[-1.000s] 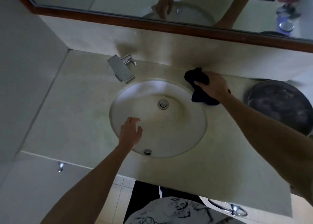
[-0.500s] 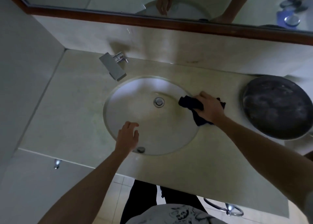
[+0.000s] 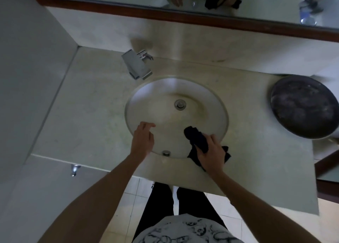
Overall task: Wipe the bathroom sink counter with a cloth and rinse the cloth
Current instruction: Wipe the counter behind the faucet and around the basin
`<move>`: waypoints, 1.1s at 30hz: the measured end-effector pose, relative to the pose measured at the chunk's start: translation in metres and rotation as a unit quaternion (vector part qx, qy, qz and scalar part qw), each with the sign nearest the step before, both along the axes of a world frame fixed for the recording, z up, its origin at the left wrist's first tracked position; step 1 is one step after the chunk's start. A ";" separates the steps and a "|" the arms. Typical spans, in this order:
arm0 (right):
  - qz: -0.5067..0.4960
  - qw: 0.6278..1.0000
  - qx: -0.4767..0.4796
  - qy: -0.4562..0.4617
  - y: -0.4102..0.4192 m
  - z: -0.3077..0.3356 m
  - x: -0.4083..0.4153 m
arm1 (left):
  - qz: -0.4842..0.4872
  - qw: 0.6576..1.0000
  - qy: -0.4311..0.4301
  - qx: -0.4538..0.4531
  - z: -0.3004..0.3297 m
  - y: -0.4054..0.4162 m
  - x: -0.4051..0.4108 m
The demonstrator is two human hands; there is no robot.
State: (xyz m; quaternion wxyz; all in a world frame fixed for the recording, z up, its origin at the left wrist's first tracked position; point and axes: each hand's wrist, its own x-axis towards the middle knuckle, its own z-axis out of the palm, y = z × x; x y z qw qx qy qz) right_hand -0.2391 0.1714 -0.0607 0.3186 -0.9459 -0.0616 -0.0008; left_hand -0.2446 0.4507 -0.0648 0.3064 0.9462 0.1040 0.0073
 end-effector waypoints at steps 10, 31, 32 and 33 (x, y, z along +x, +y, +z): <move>0.133 0.987 0.083 0.037 0.113 0.018 0.005 | 0.077 0.995 -0.058 -0.011 0.012 0.049 -0.024; 0.210 0.978 -0.008 0.004 0.300 -0.001 0.061 | 0.241 0.962 -0.113 -0.065 0.022 0.074 -0.047; 0.198 0.980 0.000 0.015 0.311 -0.002 0.074 | 0.227 0.967 -0.105 -0.058 0.018 0.074 -0.048; 0.188 0.982 0.010 0.028 0.321 -0.003 0.088 | 0.212 0.971 -0.098 -0.050 0.015 0.074 -0.048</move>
